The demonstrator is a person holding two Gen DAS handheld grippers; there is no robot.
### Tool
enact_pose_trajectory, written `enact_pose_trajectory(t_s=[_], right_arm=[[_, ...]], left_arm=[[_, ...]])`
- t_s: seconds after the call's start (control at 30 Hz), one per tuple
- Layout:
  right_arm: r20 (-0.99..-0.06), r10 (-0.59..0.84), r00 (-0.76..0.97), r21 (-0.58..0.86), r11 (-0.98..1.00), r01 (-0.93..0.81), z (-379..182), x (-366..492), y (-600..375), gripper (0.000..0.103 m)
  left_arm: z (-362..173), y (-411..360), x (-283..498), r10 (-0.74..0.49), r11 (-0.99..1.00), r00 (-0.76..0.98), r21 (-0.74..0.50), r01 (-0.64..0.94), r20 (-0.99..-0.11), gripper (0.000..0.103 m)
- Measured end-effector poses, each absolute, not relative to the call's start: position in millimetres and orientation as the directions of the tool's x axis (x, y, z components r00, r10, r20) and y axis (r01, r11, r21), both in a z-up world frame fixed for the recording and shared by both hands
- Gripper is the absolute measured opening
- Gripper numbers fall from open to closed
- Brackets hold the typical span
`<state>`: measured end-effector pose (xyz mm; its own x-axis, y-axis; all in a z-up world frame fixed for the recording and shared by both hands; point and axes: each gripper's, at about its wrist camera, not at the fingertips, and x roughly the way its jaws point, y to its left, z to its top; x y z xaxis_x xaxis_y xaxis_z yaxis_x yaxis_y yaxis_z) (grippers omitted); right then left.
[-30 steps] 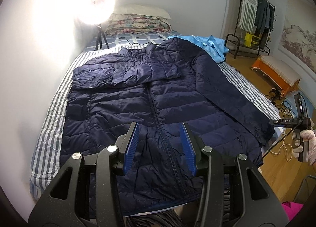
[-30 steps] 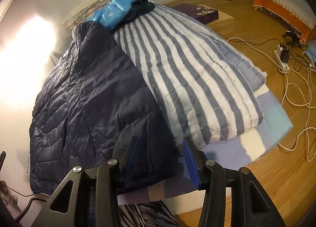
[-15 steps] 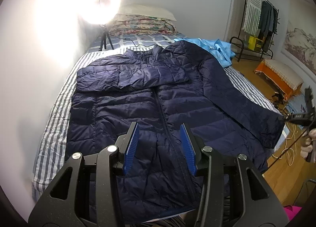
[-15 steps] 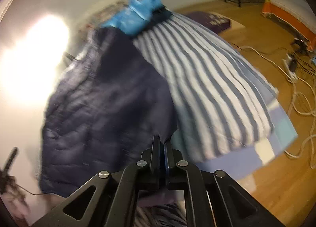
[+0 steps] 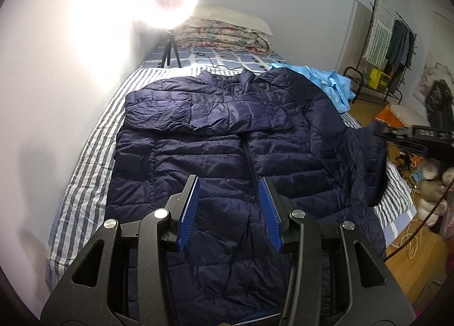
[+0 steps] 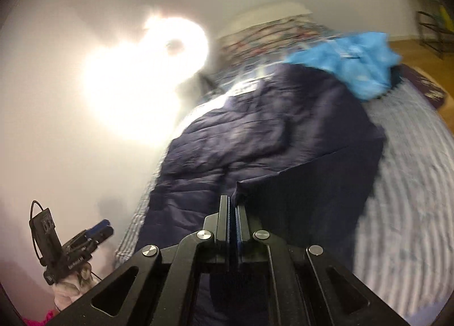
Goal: Fold large clothes
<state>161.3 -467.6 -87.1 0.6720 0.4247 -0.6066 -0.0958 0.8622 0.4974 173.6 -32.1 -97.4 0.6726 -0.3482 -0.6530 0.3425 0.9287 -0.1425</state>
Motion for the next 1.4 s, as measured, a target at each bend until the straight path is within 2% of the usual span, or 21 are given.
enact_pose_trajectory(t_s=[0.33,0.4,0.47,0.5,0.53,0.57,0.73,0.8,0.97,1.1,1.13,1.2,1.27,1.4], right_arm=[[-0.674,0.503,0.541,0.495,0.851,-0.175,-157,244,-384,0.001],[-0.690,0.502,0.522,0.489,0.855,-0.175,-172,256,-374,0.004],[-0.703,0.506,0.500,0.486,0.855,-0.181,-182,261,-369,0.015],[-0.709,0.511,0.486,0.491,0.852,-0.180,-187,265,-369,0.026],[-0.712,0.511,0.481,0.496,0.851,-0.170,-190,267,-372,0.048],[-0.708,0.509,0.489,0.500,0.851,-0.163,-189,267,-376,0.050],[-0.667,0.515,0.539,0.529,0.836,-0.145,-171,253,-410,0.050],[-0.668,0.479,0.570,0.497,0.857,-0.136,-162,240,-428,0.050],[-0.703,0.348,0.620,0.405,0.913,-0.053,-151,205,-475,0.050],[-0.720,0.294,0.629,0.393,0.919,0.021,-153,187,-508,0.050],[-0.723,0.278,0.632,0.390,0.920,0.042,-154,183,-517,0.050],[-0.726,0.262,0.636,0.387,0.920,0.063,-155,179,-526,0.050],[-0.731,0.248,0.636,0.387,0.918,0.087,-159,179,-533,0.050],[-0.740,0.242,0.628,0.394,0.912,0.113,-170,183,-541,0.050]], left_arm=[[-115,-33,190,-0.356,0.929,0.629,-0.187,0.320,-0.691,0.045],[-121,-34,194,-0.361,0.927,0.613,-0.199,0.318,-0.703,0.045],[-129,-37,200,-0.375,0.921,0.590,-0.215,0.324,-0.715,0.045],[-132,-40,203,-0.382,0.918,0.579,-0.223,0.328,-0.721,0.045],[-135,-42,204,-0.390,0.914,0.571,-0.231,0.333,-0.722,0.045],[-138,-46,208,-0.404,0.908,0.556,-0.243,0.342,-0.727,0.045],[-157,-70,226,-0.472,0.870,0.472,-0.308,0.384,-0.745,0.046],[-166,-79,235,-0.502,0.853,0.430,-0.346,0.391,-0.751,0.056],[-192,-107,264,-0.577,0.806,0.325,-0.458,0.374,-0.749,0.057],[-219,-124,288,-0.568,0.815,0.277,-0.484,0.319,-0.775,0.056],[-225,-126,291,-0.557,0.823,0.275,-0.477,0.309,-0.784,0.053],[-231,-131,296,-0.528,0.841,0.283,-0.446,0.306,-0.801,0.017],[-233,-133,299,-0.515,0.847,0.295,-0.425,0.320,-0.805,0.009],[-221,-133,305,-0.490,0.856,0.346,-0.365,0.367,-0.800,0.005]])
